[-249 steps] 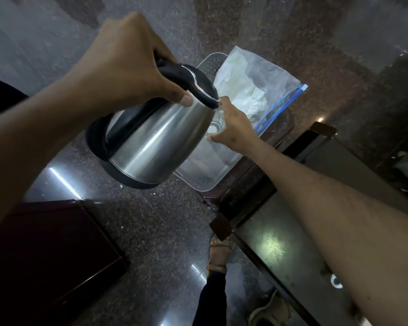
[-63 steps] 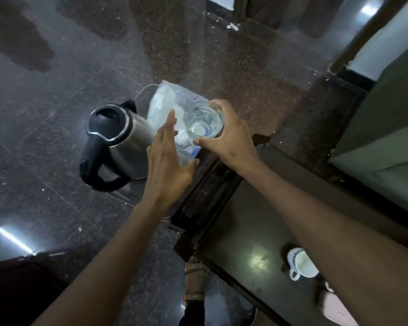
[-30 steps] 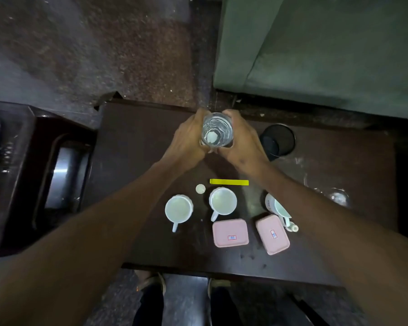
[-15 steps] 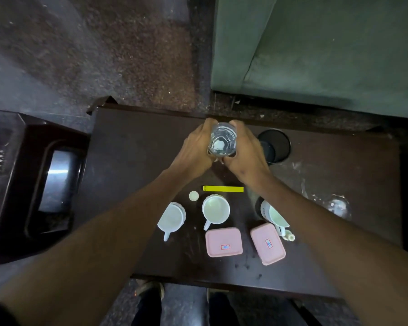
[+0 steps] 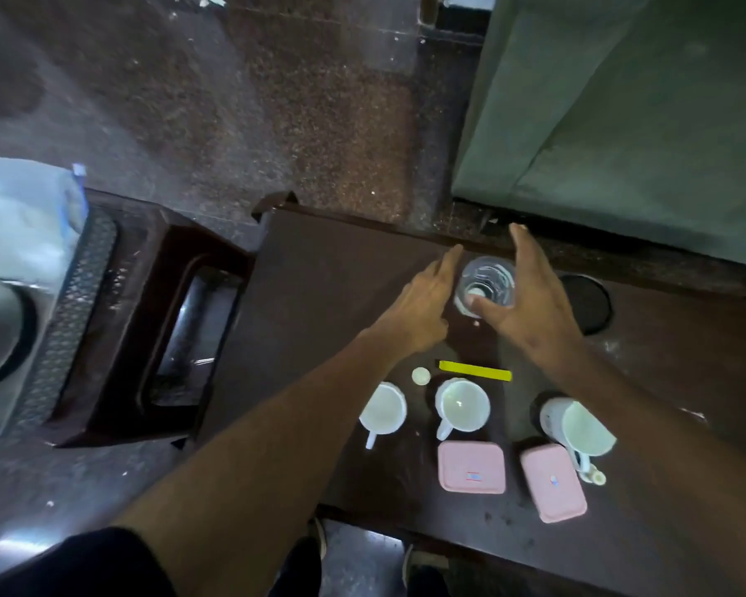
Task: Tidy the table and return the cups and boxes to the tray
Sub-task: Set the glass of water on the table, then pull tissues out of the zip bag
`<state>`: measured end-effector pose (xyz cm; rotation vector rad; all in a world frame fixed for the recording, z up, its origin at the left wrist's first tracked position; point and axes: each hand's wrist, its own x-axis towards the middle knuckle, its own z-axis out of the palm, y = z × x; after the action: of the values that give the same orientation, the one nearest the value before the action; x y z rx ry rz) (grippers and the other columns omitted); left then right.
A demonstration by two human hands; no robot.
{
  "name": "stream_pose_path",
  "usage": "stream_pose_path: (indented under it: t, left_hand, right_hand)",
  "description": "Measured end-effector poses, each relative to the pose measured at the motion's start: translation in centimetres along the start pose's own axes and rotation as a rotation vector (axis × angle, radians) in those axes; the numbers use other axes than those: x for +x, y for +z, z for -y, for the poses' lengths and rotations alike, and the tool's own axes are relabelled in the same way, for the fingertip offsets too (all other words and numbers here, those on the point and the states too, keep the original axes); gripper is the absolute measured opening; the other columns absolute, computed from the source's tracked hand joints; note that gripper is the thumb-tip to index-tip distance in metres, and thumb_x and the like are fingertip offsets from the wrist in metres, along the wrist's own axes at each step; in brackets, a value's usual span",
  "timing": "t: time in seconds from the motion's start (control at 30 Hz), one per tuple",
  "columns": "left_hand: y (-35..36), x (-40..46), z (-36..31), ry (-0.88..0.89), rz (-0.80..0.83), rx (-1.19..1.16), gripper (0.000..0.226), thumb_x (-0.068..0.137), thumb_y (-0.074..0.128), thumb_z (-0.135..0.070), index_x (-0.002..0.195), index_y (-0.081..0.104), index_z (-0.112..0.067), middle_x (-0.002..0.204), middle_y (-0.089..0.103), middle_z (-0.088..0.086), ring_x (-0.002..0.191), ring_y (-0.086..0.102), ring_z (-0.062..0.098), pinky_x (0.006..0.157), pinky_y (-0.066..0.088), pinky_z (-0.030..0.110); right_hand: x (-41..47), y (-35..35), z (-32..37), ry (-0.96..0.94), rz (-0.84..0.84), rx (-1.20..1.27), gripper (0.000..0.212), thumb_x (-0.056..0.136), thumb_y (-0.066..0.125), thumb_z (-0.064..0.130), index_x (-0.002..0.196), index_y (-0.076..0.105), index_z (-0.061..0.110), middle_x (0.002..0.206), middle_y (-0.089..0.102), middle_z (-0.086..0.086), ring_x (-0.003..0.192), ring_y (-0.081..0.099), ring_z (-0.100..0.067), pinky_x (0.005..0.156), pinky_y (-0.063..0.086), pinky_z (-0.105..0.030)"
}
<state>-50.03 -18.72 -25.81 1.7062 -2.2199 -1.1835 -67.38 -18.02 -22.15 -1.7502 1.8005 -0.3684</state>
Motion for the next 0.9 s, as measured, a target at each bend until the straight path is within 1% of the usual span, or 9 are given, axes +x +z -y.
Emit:
stream_pose_path:
  t: [0.13, 0.23, 0.3, 0.37, 0.47, 0.6, 0.67, 0.73, 0.9]
  left_hand:
    - [-3.9, -2.4, 2.5, -0.008, -0.084, -0.010, 0.117, 0.078, 0.076, 0.009, 0.171, 0.008, -0.015, 0.159, 0.041, 0.019, 0.136, 0.053, 0.041, 0.109, 0.049, 0.050]
    - [-8.1, -4.7, 5.4, -0.051, -0.176, -0.061, 0.116, 0.079, 0.076, 0.007, 0.170, 0.011, -0.021, 0.156, 0.045, 0.015, 0.113, 0.065, 0.033, 0.097, 0.055, 0.046]
    - [-11.6, -6.6, 7.9, -0.082, -0.247, -0.084, 0.113, 0.081, 0.077, 0.003, 0.170, 0.011, -0.022, 0.160, 0.043, 0.013, 0.106, 0.065, 0.027, 0.093, 0.055, 0.043]
    - [-15.5, -8.9, 10.8, -0.108, -0.341, -0.094, 0.111, 0.082, 0.078, -0.002, 0.170, 0.013, -0.017, 0.165, 0.039, 0.013, 0.122, 0.062, 0.029, 0.095, 0.052, 0.039]
    - [-20.8, -12.7, 14.9, -0.145, -0.555, -0.111, 0.100, 0.081, 0.076, -0.009, 0.167, 0.024, -0.010, 0.161, 0.047, 0.014, 0.142, 0.054, 0.031, 0.104, 0.054, 0.047]
    - [-26.0, -17.5, 20.4, -0.232, -0.844, -0.190, 0.087, 0.081, 0.076, -0.007, 0.160, 0.039, -0.012, 0.142, 0.062, 0.008, 0.124, 0.065, 0.022, 0.094, 0.060, 0.045]
    - [-27.7, -19.5, 23.4, -0.299, -0.947, -0.236, 0.078, 0.083, 0.077, -0.009, 0.154, 0.045, -0.014, 0.135, 0.064, 0.004, 0.117, 0.068, 0.019, 0.090, 0.062, 0.045]
    - [-28.6, -21.1, 25.8, -0.361, -0.974, -0.261, 0.077, 0.083, 0.076, -0.008, 0.153, 0.045, -0.013, 0.140, 0.061, 0.005, 0.120, 0.066, 0.019, 0.090, 0.061, 0.046]
    - [-27.4, -22.6, 29.4, -0.461, -0.856, -0.296, 0.087, 0.088, 0.077, -0.010, 0.163, 0.033, -0.014, 0.157, 0.050, 0.008, 0.137, 0.056, 0.025, 0.104, 0.055, 0.052]
  right_hand:
    - [1.2, -0.6, 3.0, -0.068, -0.042, -0.052, 0.099, 0.089, 0.080, 0.032, 0.164, 0.021, 0.007, 0.172, 0.022, -0.014, 0.160, 0.022, -0.029, 0.130, 0.020, -0.047]
    - [2.5, -0.1, 6.5, -0.122, -0.086, -0.117, 0.089, 0.094, 0.071, 0.034, 0.163, 0.022, 0.005, 0.170, 0.025, -0.019, 0.157, 0.027, -0.035, 0.129, 0.023, -0.047]
    - [3.3, 0.9, 9.7, -0.163, -0.107, -0.112, 0.085, 0.096, 0.069, 0.035, 0.162, 0.024, 0.005, 0.168, 0.029, -0.020, 0.154, 0.031, -0.036, 0.126, 0.026, -0.046]
    - [4.3, 2.4, 13.8, -0.225, -0.100, -0.090, 0.082, 0.096, 0.069, 0.033, 0.161, 0.027, 0.004, 0.166, 0.032, -0.020, 0.153, 0.033, -0.036, 0.125, 0.027, -0.044]
    - [5.6, 5.4, 20.5, -0.321, -0.048, -0.064, 0.080, 0.097, 0.067, 0.035, 0.160, 0.027, 0.007, 0.167, 0.033, -0.017, 0.154, 0.033, -0.033, 0.126, 0.028, -0.042]
    - [6.9, 10.1, 29.2, -0.391, 0.002, -0.019, 0.073, 0.101, 0.062, 0.038, 0.160, 0.029, 0.012, 0.165, 0.036, -0.013, 0.152, 0.036, -0.031, 0.122, 0.032, -0.042]
    - [7.4, 12.6, 33.2, -0.408, 0.028, 0.006, 0.069, 0.101, 0.062, 0.035, 0.159, 0.033, 0.009, 0.161, 0.041, -0.014, 0.148, 0.040, -0.031, 0.118, 0.033, -0.037]
    - [7.8, 15.0, 36.7, -0.409, 0.053, 0.017, 0.066, 0.100, 0.064, 0.032, 0.156, 0.039, 0.007, 0.156, 0.046, -0.015, 0.145, 0.042, -0.030, 0.115, 0.032, -0.030]
    - [8.8, 20.8, 42.9, -0.312, 0.193, -0.002, 0.064, 0.097, 0.069, 0.033, 0.150, 0.047, 0.005, 0.148, 0.055, -0.017, 0.140, 0.049, -0.033, 0.109, 0.038, -0.032]
